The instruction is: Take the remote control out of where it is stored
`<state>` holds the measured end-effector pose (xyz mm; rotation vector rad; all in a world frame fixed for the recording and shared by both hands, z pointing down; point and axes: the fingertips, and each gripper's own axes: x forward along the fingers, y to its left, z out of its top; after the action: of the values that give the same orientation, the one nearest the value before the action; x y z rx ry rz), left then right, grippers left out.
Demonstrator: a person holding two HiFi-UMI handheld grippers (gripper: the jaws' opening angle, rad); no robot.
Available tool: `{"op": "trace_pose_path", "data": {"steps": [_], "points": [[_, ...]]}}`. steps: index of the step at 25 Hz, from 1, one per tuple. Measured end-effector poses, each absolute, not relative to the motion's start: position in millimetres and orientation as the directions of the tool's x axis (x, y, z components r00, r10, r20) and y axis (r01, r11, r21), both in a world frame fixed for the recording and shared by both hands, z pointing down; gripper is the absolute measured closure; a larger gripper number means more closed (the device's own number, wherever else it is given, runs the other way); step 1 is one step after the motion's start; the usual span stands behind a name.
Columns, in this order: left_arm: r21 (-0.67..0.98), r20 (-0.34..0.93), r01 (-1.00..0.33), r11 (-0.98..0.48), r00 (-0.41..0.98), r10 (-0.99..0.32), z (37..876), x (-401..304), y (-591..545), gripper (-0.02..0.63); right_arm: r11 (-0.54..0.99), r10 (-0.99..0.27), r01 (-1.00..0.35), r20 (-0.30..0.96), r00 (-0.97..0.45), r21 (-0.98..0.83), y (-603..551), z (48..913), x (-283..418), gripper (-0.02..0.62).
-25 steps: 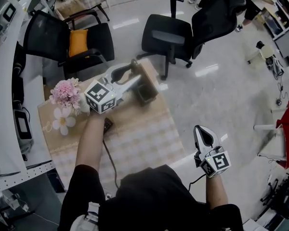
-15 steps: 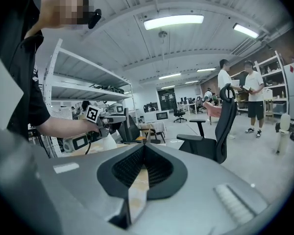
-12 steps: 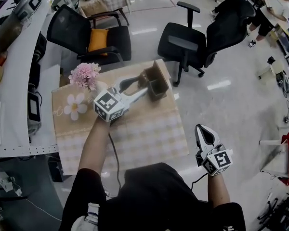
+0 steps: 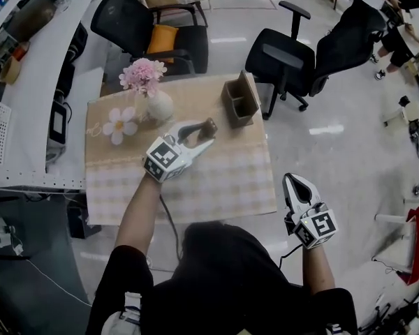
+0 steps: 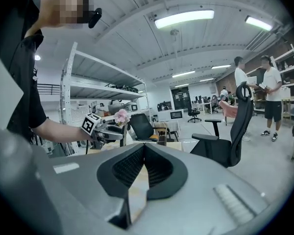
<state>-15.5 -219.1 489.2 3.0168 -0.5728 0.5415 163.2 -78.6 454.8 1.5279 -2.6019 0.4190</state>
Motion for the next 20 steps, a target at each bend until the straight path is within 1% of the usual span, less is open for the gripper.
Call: {"op": "trace_pose_path", "data": {"steps": [5,12,20], "points": [[-0.045,0.435,-0.366,-0.929,0.83,-0.348,520.2,-25.3,-188.4,0.419,0.491,-0.829,-0.851,0.203,-0.522,-0.184,-70.2,452.6,156.3,0.591],[-0.05,0.541,-0.374,-0.926,0.769,-0.34,557.7,-36.3,-158.5,0.419,0.497,-0.822,-0.842,0.195,-0.534,-0.211,-65.3,461.3,156.1,0.591],[-0.087,0.682,-0.319,-0.944,0.671,-0.29,597.6,-43.2,-140.8,0.419,0.497,-0.815,-0.832,0.195,-0.545,-0.249,-66.7,470.7,151.8,0.591]]}}
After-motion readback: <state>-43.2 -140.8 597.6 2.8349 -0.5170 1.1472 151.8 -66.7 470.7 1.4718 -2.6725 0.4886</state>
